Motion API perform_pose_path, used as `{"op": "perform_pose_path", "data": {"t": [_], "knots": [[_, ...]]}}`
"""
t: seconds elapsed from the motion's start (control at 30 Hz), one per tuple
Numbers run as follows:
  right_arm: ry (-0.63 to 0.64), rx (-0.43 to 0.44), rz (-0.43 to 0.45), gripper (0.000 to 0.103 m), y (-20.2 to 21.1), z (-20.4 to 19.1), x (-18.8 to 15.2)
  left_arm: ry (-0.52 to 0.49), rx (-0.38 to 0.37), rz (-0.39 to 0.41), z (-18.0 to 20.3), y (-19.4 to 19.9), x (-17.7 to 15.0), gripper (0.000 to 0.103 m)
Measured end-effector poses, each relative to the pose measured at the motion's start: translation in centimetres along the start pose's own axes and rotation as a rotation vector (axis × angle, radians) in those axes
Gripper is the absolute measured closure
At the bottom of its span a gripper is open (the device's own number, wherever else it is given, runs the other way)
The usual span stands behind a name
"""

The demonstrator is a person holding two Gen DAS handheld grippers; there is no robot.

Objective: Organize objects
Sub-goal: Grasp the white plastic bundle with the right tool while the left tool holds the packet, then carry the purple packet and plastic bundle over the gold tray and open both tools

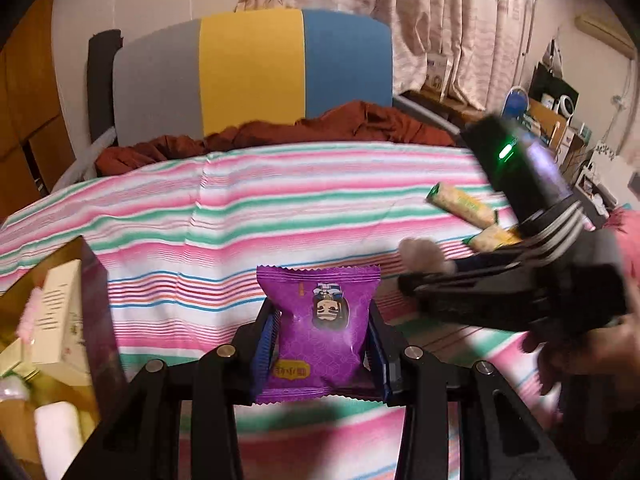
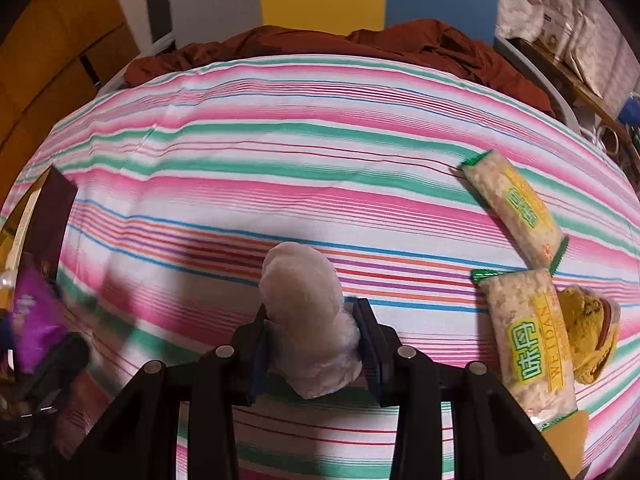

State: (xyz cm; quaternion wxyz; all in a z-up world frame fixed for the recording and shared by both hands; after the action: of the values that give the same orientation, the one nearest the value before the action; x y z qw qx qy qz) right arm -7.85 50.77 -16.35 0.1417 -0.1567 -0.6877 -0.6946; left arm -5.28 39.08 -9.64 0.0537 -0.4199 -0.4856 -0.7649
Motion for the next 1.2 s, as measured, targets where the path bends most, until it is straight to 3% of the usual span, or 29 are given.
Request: {"op": "perform_pose_path", "data": {"t": [0.37,0.7,0.83,1.07,1.2], "knots": [[0.041,-0.005,0.014,0.065,-0.2,-0.9,0.0,0.058,0.022,0.076,-2.7,7.0,0.7,0.061],[0.043,-0.016,0.018,0.065,-0.5,-0.9,-0.1,0.131,-0.003,0.138,-5.9,10.9,1.4,0.063],[0.049,-0.002,0.020,0.065,-0.4,-1.3,0.1,0.163,0.021,0.165,-8.4,12.6,1.3,0.063],[0.129,0.040,0.028,0.065,-0.1,-4.5,0.1,0.282,0.164,0.212,-16.9,16.5,-0.3,0.063],[0.089,0.098,0.073,0.065,1.3,-6.1,0.4,0.354,0.275,0.228,-22.3,18.3,-2.0,0.062]]}}
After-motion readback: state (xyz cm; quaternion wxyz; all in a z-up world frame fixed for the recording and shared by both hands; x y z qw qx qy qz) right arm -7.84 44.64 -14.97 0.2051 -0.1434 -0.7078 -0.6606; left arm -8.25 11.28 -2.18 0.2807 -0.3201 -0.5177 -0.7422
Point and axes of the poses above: each gripper's, at about its wrist camera, not at the fingertips, and y roughly against the way its jaws point, z to its right, x to its top, the point moved 8 cm from there along -y, roughly the way its jaws point, and after that the axes turned 9 degrees about y, right-handed, at the moved point
